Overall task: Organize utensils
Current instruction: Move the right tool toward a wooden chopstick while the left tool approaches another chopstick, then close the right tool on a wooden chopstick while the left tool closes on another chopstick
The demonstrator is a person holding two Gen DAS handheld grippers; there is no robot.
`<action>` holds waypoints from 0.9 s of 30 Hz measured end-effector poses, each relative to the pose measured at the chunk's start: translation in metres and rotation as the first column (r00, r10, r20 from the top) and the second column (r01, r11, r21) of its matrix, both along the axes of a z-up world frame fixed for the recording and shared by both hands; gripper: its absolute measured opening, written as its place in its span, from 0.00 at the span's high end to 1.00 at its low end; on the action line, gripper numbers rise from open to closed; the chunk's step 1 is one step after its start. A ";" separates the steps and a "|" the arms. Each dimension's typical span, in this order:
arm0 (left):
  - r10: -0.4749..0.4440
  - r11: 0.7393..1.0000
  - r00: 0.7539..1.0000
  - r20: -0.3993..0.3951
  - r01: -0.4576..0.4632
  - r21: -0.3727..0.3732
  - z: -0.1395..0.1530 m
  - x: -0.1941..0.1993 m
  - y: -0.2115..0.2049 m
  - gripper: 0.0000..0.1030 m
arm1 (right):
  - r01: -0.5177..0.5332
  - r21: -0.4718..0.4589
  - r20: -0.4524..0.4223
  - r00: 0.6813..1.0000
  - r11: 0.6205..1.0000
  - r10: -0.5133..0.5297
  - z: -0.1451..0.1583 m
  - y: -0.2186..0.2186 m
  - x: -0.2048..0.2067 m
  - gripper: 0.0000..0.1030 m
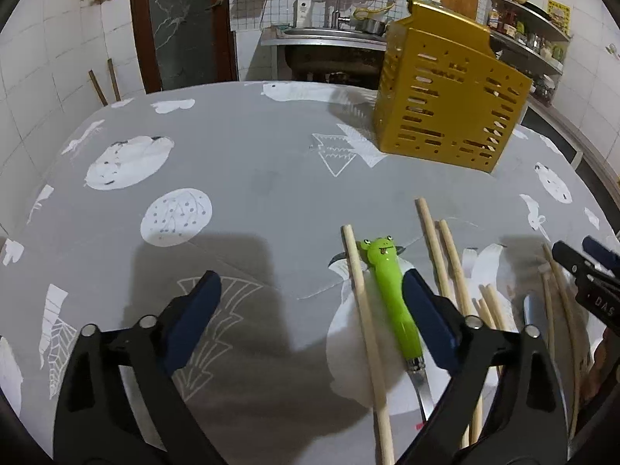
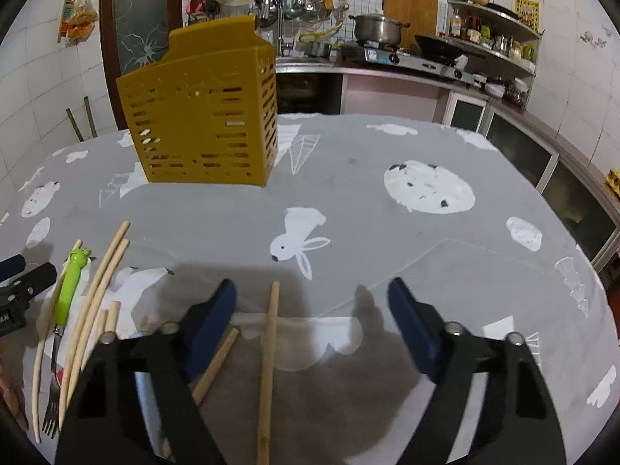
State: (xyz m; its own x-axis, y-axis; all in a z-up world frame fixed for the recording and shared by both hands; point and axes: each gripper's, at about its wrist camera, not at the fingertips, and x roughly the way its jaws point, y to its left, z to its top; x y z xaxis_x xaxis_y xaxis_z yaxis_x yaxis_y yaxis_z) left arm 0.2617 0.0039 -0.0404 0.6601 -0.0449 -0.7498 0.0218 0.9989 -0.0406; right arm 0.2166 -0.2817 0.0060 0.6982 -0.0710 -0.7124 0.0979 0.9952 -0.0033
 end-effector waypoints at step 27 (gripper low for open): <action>-0.035 0.999 0.995 -0.098 0.038 0.028 -0.020 0.039 -0.011 0.12 | 0.011 0.062 -0.113 0.994 0.998 -0.003 -0.017 -0.004 0.021 0.46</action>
State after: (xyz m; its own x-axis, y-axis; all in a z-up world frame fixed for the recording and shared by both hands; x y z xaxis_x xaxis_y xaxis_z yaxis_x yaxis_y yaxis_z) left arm 0.3008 -0.0068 -0.0601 0.5818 -0.0437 -0.8121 0.0553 0.9984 -0.0141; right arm 0.2372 -0.2857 -0.0111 0.6127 -0.0284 -0.7898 0.1074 0.9931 0.0476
